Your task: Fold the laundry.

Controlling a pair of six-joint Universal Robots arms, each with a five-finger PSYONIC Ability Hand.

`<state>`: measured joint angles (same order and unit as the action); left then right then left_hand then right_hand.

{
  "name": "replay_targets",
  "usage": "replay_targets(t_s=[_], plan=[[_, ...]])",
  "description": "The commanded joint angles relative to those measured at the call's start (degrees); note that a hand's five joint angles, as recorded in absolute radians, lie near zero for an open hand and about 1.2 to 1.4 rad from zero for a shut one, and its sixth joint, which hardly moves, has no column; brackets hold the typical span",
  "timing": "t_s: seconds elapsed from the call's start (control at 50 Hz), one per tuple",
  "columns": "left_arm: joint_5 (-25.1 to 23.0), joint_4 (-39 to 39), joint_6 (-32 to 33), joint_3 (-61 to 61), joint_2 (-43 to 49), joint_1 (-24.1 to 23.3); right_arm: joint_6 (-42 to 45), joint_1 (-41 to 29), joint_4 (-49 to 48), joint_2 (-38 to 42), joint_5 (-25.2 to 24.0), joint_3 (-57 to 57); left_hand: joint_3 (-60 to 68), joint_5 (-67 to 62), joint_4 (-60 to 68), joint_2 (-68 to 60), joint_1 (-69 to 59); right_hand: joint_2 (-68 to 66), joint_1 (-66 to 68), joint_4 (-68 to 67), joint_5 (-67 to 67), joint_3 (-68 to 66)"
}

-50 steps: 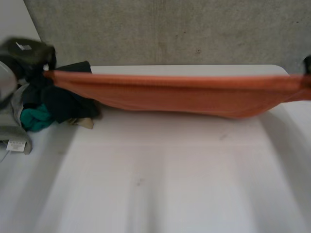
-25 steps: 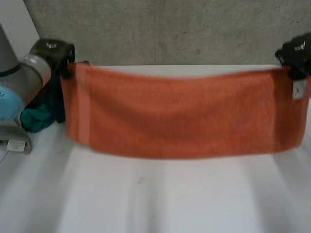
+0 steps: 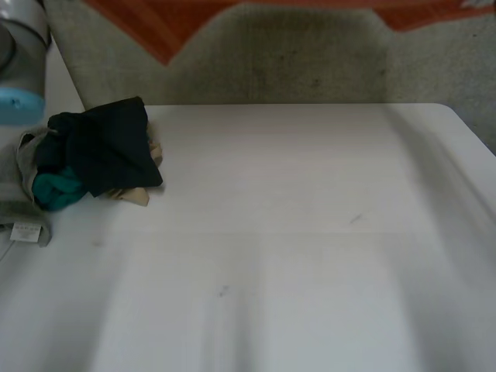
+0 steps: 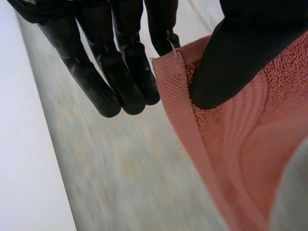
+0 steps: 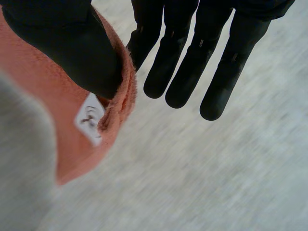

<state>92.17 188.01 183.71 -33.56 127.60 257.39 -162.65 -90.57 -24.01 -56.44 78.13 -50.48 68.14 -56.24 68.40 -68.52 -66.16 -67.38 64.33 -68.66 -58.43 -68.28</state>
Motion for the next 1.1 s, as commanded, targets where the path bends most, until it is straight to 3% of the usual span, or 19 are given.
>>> replay_targets(t_s=[0.02,0.16,0.28,0.52,0.66,0.78,0.88,1.0,1.1], plan=[[-1.20,0.26,0.69,-14.92,0.98,-0.66,3.11,1.09,5.02,4.31,-3.86,-6.81,11.86,-13.76,11.60,-11.48,-13.84,-12.62,15.67,-11.34,-11.57,-11.72],[-1.29,-1.23,4.11,-25.05,1.34,-0.84,8.74,3.11,9.41,8.10,-4.75,-11.83,11.86,-13.76,11.60,-11.48,-13.84,-12.62,15.67,-11.34,-11.57,-11.72],[-0.94,-11.33,8.59,-33.84,-2.87,-0.40,19.28,5.83,19.34,6.44,-4.57,-17.10,11.86,-13.76,11.60,-11.48,-13.84,-12.62,15.67,-11.34,-11.57,-11.72],[-7.17,-30.49,21.41,-55.62,-21.49,2.67,45.63,16.11,49.74,-14.11,-6.24,-33.61,11.86,-13.76,11.60,-11.48,-13.84,-12.62,15.67,-11.34,-11.57,-11.72],[-8.50,-35.07,28.80,-63.28,-26.17,4.52,57.08,19.73,54.78,-19.76,-8.70,-39.07,11.86,-13.76,11.60,-11.48,-13.84,-12.62,15.67,-11.34,-11.57,-11.72],[-8.15,-33.59,30.66,-60.32,-24.95,4.35,54.02,16.30,50.04,-17.13,-8.79,-37.42,11.86,-13.76,11.60,-11.48,-13.84,-12.62,15.67,-11.34,-11.57,-11.72],[-8.33,-30.77,27.33,-52.50,-20.64,3.12,47.61,12.88,43.45,-12.12,-8.53,-32.76,11.86,-13.76,11.60,-11.48,-13.84,-12.62,15.67,-11.34,-11.57,-11.72],[-6.92,-26.64,21.44,-37.83,-10.46,-0.22,38.29,8.48,35.19,-4.30,-7.38,-24.50,11.86,-13.76,11.60,-11.48,-13.84,-12.62,15.67,-11.34,-11.57,-11.72],[-2.62,-27.25,19.94,-24.56,-1.40,-2.15,32.93,5.76,29.56,2.03,-4.93,-17.82,11.86,-13.76,11.60,-11.48,-13.84,-12.62,15.67,-11.34,-11.57,-11.72]])
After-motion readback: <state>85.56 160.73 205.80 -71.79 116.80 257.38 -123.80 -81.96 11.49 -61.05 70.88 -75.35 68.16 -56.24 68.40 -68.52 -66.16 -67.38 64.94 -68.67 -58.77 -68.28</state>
